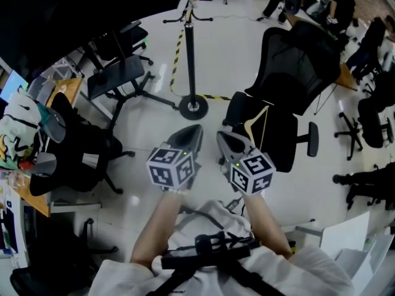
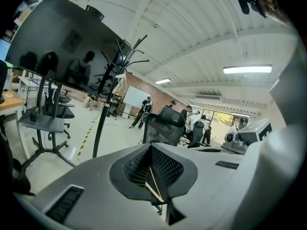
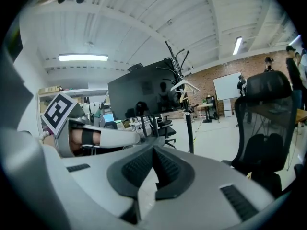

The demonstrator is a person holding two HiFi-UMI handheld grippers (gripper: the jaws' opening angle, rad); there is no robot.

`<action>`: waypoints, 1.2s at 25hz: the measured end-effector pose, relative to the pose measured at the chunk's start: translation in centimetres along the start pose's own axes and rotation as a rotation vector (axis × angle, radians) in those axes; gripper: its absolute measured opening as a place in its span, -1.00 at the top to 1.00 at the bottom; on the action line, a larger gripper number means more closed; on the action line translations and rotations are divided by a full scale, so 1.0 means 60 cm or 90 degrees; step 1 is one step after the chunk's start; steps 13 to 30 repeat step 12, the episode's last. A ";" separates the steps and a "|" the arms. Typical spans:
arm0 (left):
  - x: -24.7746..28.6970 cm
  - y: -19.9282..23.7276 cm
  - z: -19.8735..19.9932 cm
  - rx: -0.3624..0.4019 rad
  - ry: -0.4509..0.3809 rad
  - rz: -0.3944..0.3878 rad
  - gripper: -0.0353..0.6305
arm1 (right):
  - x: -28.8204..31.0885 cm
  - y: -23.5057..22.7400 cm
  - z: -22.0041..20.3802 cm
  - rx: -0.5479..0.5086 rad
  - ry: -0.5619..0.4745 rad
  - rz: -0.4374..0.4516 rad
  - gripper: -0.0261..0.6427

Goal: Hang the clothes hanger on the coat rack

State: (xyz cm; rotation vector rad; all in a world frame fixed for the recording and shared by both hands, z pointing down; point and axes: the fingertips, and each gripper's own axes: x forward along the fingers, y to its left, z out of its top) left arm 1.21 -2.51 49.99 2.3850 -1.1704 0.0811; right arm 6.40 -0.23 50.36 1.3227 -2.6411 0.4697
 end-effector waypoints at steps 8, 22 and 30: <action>-0.020 0.037 0.000 -0.018 -0.001 -0.019 0.93 | 0.033 0.038 -0.007 -0.001 0.011 -0.011 0.91; -0.024 0.051 0.001 -0.023 0.000 -0.030 0.93 | 0.047 0.052 -0.011 -0.007 0.020 -0.018 0.91; -0.024 0.051 0.001 -0.023 0.000 -0.030 0.93 | 0.047 0.052 -0.011 -0.007 0.020 -0.018 0.91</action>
